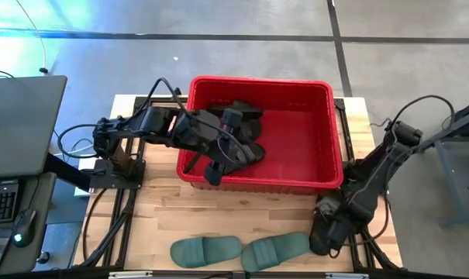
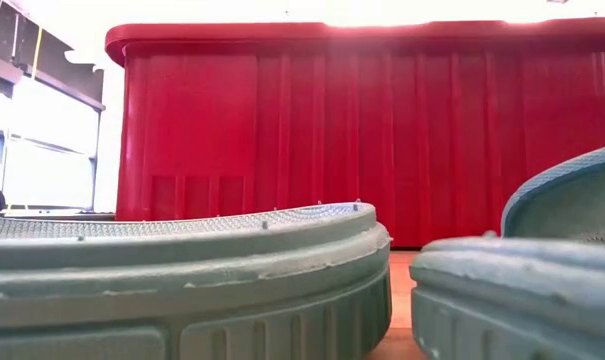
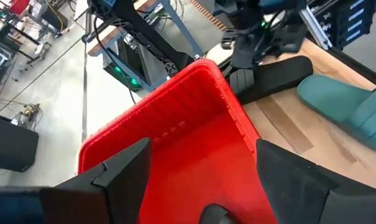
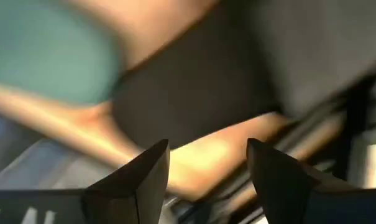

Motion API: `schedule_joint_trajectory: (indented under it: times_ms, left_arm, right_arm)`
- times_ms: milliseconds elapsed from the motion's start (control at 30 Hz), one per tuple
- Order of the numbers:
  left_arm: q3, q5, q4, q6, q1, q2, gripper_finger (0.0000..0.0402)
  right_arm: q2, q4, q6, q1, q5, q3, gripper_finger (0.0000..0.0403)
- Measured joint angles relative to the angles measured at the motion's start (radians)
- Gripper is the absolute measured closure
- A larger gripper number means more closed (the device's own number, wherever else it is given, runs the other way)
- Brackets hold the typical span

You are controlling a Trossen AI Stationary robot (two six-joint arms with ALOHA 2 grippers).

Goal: Pick and place slides into bin
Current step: Put the black slide into the red bin

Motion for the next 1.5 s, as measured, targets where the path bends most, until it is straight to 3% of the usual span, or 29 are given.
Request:
schedule_joint_trajectory:
  times_ms: [233, 800, 933, 1133, 1300, 1500]
  left_arm:
    - [0.0, 0.009, 0.0, -0.013, -0.001, 0.0, 0.0131]
    - [0.0, 0.03, -0.052, -0.087, 0.0, 0.0, 0.0131]
    - [0.0, 0.03, -0.052, -0.087, 0.0, 0.0, 0.0131]
    - [0.0, 0.031, -0.052, -0.151, 0.0, 0.0, 0.0131]
    - [0.0, 0.03, -0.052, -0.163, 0.0, 0.0, 0.0131]
    - [0.0, 0.03, -0.05, -0.164, 0.0, 0.0, 0.0131]
  right_arm:
    - [0.066, -0.212, -0.017, -0.001, 0.157, 0.0, 0.0199]
    - [0.249, -0.269, -0.102, -0.001, 0.155, 0.001, 0.0201]
    - [0.257, -0.237, -0.12, -0.001, 0.137, 0.001, 0.0249]
    - [0.251, -0.206, -0.115, 0.001, 0.08, 0.048, 0.0388]
    - [0.251, -0.205, -0.163, 0.001, 0.171, 0.214, 0.0379]
    - [0.25, -0.253, -0.228, 0.008, 0.408, 0.457, 0.0394]
